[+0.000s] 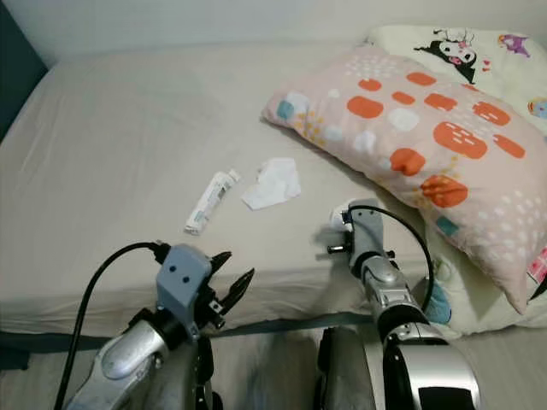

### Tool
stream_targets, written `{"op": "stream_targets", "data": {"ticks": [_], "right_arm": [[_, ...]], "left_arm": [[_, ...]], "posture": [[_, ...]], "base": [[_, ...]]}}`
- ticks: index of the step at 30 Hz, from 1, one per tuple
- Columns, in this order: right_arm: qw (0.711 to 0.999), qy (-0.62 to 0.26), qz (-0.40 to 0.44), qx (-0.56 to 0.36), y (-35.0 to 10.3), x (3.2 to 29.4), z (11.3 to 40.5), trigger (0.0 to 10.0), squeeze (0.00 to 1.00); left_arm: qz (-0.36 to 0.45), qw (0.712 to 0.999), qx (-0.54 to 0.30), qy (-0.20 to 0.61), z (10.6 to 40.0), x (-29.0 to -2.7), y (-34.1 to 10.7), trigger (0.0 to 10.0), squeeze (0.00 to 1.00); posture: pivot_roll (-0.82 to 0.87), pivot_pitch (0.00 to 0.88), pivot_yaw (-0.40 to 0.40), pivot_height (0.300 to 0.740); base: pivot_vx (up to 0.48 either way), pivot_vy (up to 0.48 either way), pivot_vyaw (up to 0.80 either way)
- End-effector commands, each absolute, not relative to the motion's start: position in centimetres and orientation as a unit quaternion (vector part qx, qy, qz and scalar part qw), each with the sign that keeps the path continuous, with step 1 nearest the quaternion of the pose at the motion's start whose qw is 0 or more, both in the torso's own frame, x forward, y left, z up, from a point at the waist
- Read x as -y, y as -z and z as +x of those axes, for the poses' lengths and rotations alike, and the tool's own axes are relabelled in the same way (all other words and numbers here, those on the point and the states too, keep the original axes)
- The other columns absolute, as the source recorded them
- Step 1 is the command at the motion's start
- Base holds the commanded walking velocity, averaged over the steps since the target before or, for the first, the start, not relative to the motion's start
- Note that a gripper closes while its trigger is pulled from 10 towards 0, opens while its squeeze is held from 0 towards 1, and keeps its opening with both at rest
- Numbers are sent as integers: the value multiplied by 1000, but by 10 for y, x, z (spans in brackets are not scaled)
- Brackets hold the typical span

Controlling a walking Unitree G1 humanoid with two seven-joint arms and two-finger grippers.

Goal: Clean up the room

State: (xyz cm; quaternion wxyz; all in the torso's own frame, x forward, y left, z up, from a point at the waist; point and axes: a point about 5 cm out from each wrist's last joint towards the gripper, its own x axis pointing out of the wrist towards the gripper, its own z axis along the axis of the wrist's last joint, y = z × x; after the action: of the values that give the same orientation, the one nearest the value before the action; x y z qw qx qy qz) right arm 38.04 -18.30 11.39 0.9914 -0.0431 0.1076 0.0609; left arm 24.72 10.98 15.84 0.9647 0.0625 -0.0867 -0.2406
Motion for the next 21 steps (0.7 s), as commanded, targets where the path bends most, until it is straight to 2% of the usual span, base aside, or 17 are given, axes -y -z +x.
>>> {"op": "stream_targets", "data": {"ticks": [1, 4, 6, 11, 12, 13, 14, 21], "right_arm": [[992, -67, -25, -106, -111, 179, 379, 0, 0], [992, -88, -9, -85, -117, 170, 381, 0, 0], [990, -130, 8, -52, -123, 152, 381, 0, 0], [989, -144, 11, -35, -122, 143, 377, 0, 0], [990, -141, 6, -26, -121, 141, 373, 2314, 0], [990, -141, 6, -26, -121, 141, 373, 2314, 0], [990, -139, 0, -12, -120, 139, 367, 10000, 0], [993, -117, 9, -25, -106, 146, 348, 10000, 0]], "left_arm": [[57, 970, 63, 226, 246, -115, -148, 10000, 0], [50, 975, 59, 206, 249, -122, -144, 10000, 0], [45, 982, 53, 173, 255, -135, -140, 10000, 0], [37, 989, 36, 139, 260, -144, -133, 10000, 0], [32, 992, 28, 119, 261, -148, -129, 10000, 0], [32, 992, 28, 119, 261, -148, -129, 10000, 0], [31, 995, 17, 93, 263, -153, -123, 10000, 0], [27, 999, -21, 33, 269, -159, -110, 10000, 0]], "posture": [[86, 285, -36, 592], [74, 249, -47, 592], [62, 209, -52, 592], [52, 183, -50, 592], [42, 174, -49, 592], [42, 174, -49, 592], [35, 161, -47, 592], [28, 144, -41, 592]], "base": [[0, 0, 0], [0, 0, 0], [0, 0, 0], [0, 0, 0], [0, 0, 0], [0, 0, 0], [0, 0, 0], [0, 0, 0]]}}
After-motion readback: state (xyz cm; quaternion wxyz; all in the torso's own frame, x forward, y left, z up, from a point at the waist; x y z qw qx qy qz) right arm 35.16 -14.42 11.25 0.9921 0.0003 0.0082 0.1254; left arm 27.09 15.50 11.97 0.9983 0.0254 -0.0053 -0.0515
